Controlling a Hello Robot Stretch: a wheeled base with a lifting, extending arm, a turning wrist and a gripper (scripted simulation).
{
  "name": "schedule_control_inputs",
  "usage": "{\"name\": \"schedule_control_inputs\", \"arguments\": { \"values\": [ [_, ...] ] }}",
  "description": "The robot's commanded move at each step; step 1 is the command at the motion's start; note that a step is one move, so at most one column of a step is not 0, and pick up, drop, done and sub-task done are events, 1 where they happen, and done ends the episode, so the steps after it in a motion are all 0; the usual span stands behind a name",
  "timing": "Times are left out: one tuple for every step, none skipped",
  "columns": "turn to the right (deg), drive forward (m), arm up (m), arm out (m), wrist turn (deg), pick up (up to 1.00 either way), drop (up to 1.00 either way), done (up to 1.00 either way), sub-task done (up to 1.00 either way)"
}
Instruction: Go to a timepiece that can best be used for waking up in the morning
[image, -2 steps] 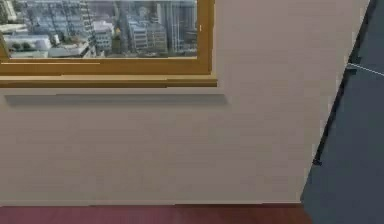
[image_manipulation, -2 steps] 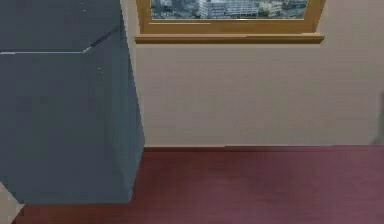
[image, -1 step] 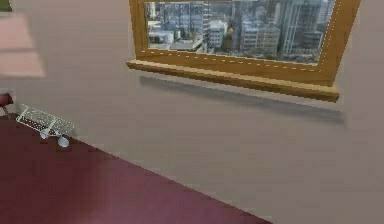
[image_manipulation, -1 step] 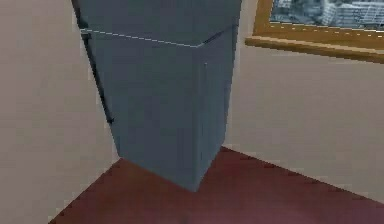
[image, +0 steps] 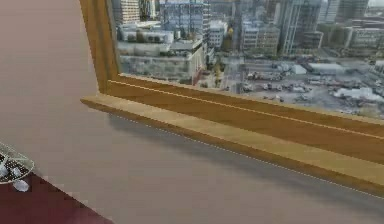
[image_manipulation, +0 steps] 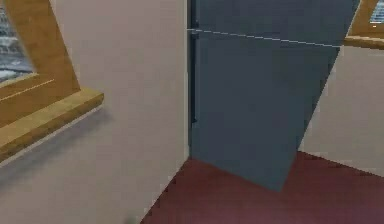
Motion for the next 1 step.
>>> {"name": "schedule_control_inputs", "arguments": {
  "values": [
    [-45.0,0.0,0.0,0.0,0.0,0.0,0.0,0.0,0.0]
  ]
}}
